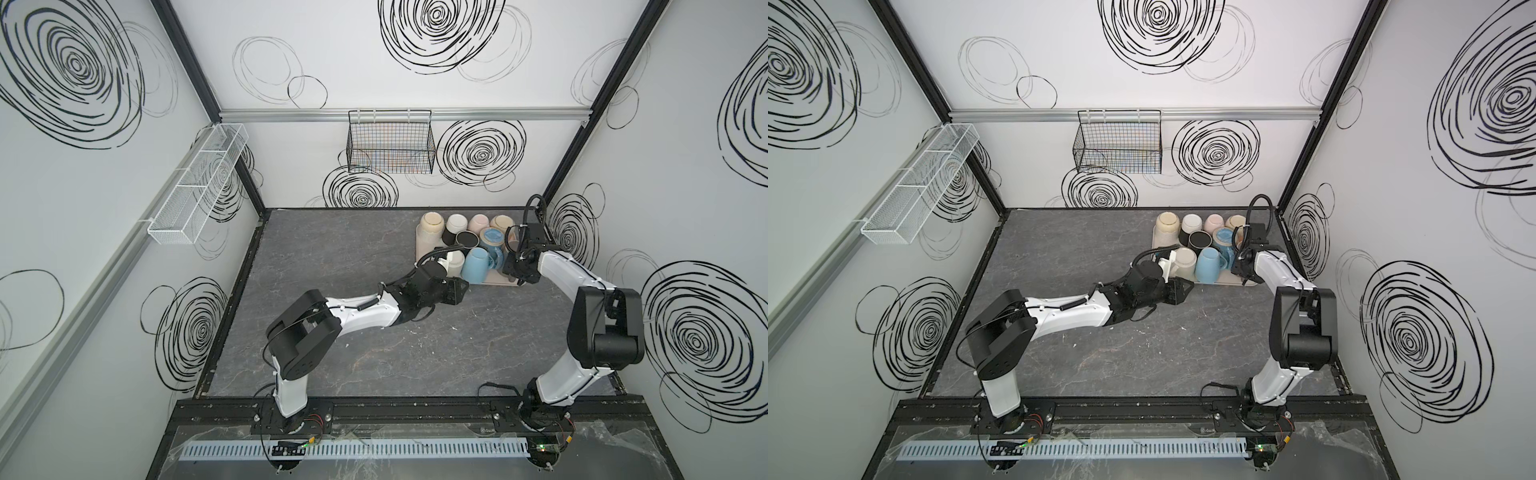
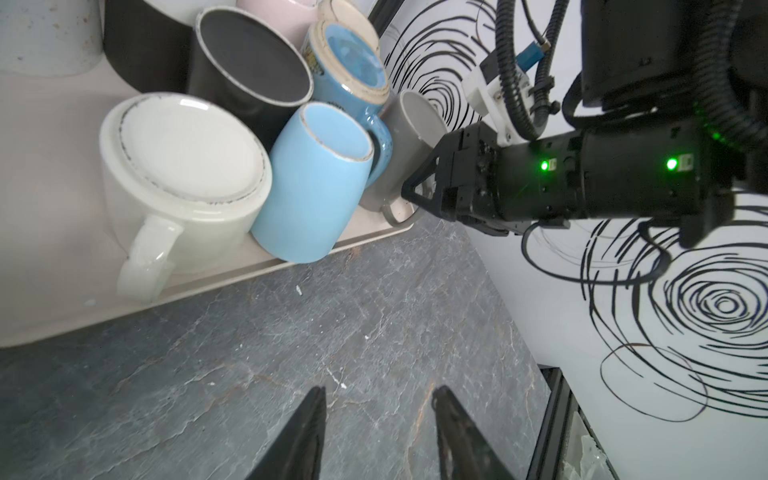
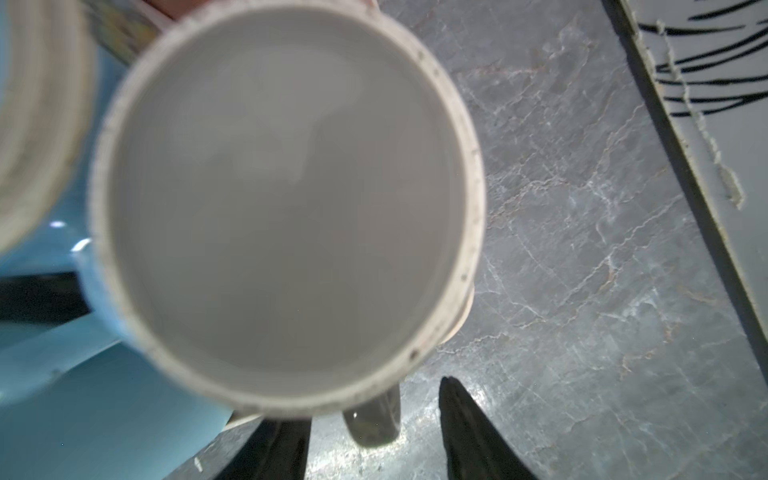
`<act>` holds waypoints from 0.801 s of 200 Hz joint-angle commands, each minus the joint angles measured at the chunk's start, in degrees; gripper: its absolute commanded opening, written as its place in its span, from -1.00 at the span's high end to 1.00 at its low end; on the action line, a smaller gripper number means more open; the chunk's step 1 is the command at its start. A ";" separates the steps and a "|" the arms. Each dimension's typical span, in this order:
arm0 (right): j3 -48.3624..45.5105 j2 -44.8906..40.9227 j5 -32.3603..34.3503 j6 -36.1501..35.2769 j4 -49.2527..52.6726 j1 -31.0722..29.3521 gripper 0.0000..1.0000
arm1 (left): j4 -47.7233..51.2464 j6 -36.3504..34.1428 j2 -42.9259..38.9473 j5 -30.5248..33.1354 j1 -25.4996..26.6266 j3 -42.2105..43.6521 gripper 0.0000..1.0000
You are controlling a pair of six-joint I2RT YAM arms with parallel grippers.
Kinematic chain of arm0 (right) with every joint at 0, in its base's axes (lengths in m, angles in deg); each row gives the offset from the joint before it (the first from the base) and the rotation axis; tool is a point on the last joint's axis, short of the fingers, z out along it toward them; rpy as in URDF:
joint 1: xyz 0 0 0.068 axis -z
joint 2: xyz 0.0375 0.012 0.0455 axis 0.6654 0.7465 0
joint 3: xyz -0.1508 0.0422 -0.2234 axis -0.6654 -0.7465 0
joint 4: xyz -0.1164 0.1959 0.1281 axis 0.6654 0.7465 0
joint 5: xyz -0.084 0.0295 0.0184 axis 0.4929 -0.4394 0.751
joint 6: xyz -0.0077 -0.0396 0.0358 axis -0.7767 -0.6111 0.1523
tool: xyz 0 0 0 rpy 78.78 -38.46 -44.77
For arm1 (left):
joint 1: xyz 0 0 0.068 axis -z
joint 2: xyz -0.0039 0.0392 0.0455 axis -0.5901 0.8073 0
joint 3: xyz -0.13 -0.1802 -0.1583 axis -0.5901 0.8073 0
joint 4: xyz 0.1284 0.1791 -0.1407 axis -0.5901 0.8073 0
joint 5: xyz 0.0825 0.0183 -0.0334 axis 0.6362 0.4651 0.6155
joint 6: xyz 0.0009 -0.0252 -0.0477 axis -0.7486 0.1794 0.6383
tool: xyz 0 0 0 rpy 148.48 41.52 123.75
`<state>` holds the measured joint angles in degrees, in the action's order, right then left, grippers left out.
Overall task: Turn the mug right side up
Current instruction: 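Grasp the grey mug rim with the right gripper while the left gripper moves inward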
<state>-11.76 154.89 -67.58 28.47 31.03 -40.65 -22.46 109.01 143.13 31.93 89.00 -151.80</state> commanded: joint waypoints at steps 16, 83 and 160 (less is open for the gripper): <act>1.97 1.26 2.50 -1.68 -0.35 0.08 0.20 | -1.75 -0.30 -4.57 1.66 0.77 3.17 0.08; 2.20 0.67 3.02 -5.11 -1.13 -0.69 0.83 | -1.66 -0.31 -8.04 4.48 2.45 6.89 0.06; -4.25 -10.87 1.89 -5.75 -4.46 -3.34 1.00 | -1.65 -1.89 -9.88 4.21 2.47 8.33 0.06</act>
<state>-13.90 152.15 -65.24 22.79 30.53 -42.86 -22.07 108.60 135.48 35.77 91.30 -144.12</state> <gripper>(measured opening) 0.147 0.471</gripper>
